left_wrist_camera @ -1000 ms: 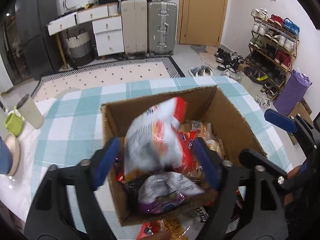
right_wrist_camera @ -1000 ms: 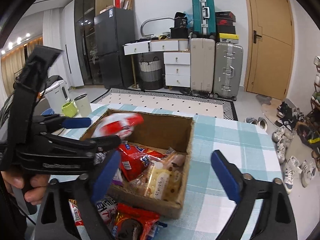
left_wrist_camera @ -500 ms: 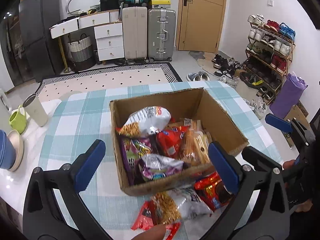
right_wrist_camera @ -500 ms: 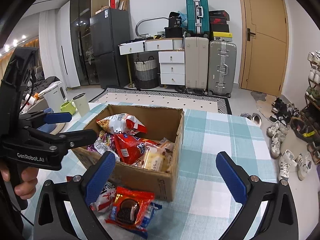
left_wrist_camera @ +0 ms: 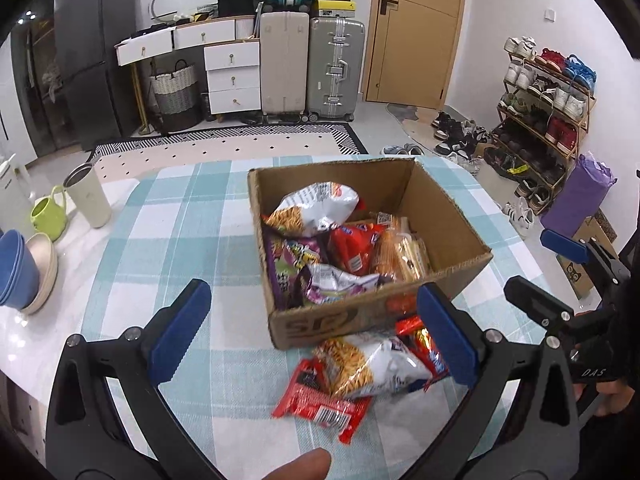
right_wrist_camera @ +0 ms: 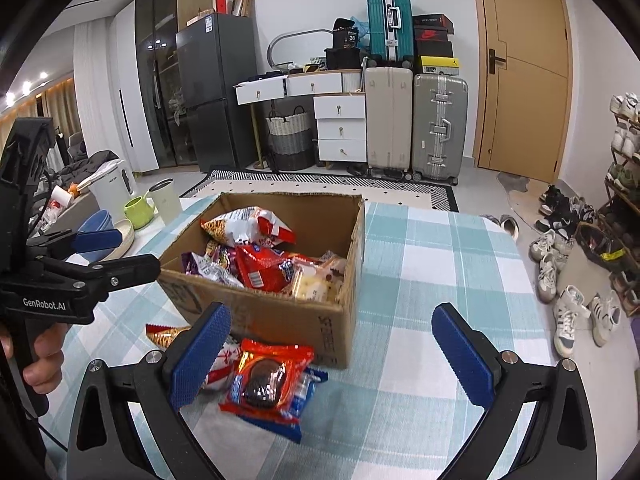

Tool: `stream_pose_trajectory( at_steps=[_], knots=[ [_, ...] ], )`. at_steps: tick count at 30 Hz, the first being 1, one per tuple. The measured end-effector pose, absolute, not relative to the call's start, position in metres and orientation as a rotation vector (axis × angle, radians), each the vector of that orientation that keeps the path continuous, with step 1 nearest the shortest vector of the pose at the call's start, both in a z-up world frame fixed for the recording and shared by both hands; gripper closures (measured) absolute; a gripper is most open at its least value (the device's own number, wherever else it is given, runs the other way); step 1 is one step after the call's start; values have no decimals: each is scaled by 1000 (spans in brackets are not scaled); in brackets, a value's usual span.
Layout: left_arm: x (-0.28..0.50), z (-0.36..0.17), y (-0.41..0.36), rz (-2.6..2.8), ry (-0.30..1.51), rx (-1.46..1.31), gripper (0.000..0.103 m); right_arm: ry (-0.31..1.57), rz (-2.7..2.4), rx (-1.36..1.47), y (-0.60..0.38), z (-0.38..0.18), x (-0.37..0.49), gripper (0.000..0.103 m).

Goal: Organize snacks
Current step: 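Move both open tools back toward the remaining snack pile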

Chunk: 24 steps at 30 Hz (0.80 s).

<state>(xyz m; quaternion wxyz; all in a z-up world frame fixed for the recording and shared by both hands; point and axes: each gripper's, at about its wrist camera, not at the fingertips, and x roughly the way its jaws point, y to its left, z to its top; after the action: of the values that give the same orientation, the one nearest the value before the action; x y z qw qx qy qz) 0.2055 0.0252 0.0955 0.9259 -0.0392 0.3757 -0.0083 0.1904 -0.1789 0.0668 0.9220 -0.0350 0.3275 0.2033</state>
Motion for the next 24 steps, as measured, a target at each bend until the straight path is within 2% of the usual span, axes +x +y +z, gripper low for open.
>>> stream_pose_trajectory(
  at_steps=[12,24],
  knots=[
    [179,78,39,12,808,-103,0,731,408,-42,-182,49,176,1],
    [161,38,50,20,883,-150,1,833,439,-14,-172,22,171,1]
  ],
)
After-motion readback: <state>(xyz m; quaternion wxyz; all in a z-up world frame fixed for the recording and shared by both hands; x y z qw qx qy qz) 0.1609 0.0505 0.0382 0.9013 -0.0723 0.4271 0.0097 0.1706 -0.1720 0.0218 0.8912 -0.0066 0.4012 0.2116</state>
